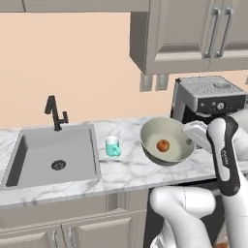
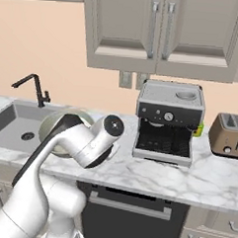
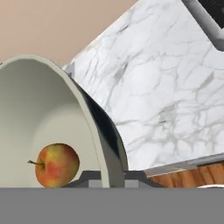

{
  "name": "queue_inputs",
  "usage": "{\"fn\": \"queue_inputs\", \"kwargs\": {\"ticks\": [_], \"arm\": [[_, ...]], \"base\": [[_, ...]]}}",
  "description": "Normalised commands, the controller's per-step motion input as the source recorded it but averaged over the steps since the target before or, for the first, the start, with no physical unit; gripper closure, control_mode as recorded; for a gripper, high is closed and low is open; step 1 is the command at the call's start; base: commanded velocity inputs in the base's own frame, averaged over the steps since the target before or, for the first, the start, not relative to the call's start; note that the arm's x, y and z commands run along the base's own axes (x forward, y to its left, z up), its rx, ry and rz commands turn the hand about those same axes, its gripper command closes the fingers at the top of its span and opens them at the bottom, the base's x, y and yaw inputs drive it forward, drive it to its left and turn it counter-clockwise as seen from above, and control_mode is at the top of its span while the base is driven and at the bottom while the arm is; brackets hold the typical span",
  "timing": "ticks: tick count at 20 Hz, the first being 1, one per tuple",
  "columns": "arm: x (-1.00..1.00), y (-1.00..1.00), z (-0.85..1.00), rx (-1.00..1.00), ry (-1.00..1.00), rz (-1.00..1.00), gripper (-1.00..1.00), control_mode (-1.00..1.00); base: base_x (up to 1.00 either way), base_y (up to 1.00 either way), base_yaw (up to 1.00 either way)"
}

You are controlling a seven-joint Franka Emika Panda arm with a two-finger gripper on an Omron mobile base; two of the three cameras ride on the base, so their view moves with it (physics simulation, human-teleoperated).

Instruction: Move the mug from next to the sink to the open cabinet. Then, move the bowl with the apple to the fridge to clear the area for faucet cleaning.

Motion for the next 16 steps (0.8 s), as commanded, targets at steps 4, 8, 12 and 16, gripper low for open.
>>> {"fn": "queue_inputs", "kwargs": {"ticks": [4, 8, 12, 16], "arm": [[0.00, 0.00, 0.00, 0.00, 0.00, 0.00, 1.00, 1.00], [0.00, 0.00, 0.00, 0.00, 0.00, 0.00, 1.00, 1.00], [0.00, 0.00, 0.00, 0.00, 0.00, 0.00, 1.00, 1.00], [0.00, 0.00, 0.00, 0.00, 0.00, 0.00, 1.00, 1.00]], "base": [[-0.03, 0.89, 0.55], [0.00, 0.75, 0.75], [0.00, 0.63, 0.80], [0.03, 0.67, 0.76]]}}
